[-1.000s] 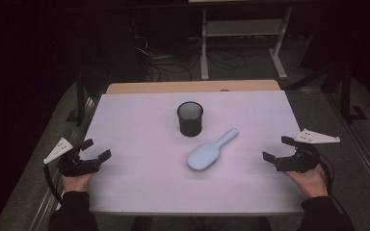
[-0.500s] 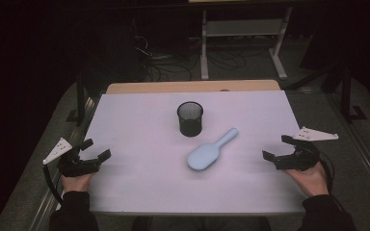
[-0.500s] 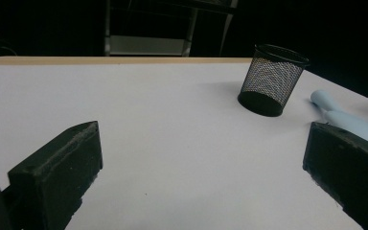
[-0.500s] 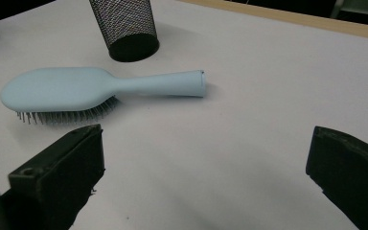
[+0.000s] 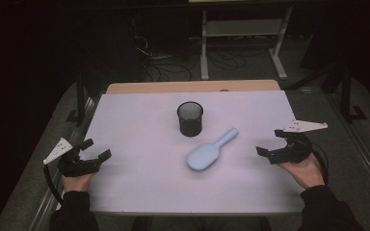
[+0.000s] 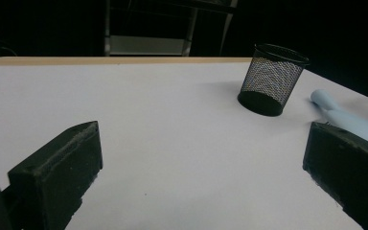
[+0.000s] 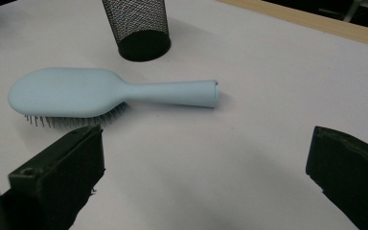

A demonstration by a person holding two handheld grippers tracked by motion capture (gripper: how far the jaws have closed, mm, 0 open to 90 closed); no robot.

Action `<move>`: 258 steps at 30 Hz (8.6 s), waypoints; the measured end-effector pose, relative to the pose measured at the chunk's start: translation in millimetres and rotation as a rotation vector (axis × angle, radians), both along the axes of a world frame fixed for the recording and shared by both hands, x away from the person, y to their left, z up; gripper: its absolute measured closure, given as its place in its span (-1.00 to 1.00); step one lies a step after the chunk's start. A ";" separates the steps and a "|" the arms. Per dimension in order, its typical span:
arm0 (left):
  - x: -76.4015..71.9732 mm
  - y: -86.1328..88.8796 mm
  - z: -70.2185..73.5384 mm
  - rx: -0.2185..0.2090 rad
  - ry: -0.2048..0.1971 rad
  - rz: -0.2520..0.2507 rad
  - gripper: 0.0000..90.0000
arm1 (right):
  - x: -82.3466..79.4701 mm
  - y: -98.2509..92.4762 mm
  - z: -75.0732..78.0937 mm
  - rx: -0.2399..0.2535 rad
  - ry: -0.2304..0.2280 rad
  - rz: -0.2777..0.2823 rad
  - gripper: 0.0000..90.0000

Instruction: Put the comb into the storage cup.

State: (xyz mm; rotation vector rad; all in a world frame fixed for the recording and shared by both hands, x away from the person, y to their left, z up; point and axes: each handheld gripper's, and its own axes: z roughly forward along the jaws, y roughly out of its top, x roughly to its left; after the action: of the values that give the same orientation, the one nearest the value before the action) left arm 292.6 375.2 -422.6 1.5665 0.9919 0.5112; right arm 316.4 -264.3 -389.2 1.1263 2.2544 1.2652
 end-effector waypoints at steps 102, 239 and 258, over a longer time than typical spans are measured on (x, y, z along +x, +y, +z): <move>3.6 1.8 -1.9 0.010 -0.001 0.002 -1.00 | 106.8 82.9 1.0 -0.047 0.047 0.180 -0.40; 6.1 3.6 -5.5 -0.003 0.026 0.008 -1.00 | 34.6 86.8 -44.9 -0.311 0.162 0.278 0.98; 6.4 3.1 -5.3 0.000 0.025 0.009 -1.00 | 21.1 74.9 -24.5 -0.290 0.184 0.299 0.92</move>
State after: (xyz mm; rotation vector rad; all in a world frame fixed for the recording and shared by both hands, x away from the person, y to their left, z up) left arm 299.0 378.4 -428.0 1.5722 1.0185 0.4988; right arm 337.4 -189.4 -413.7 0.8543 2.7161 0.9176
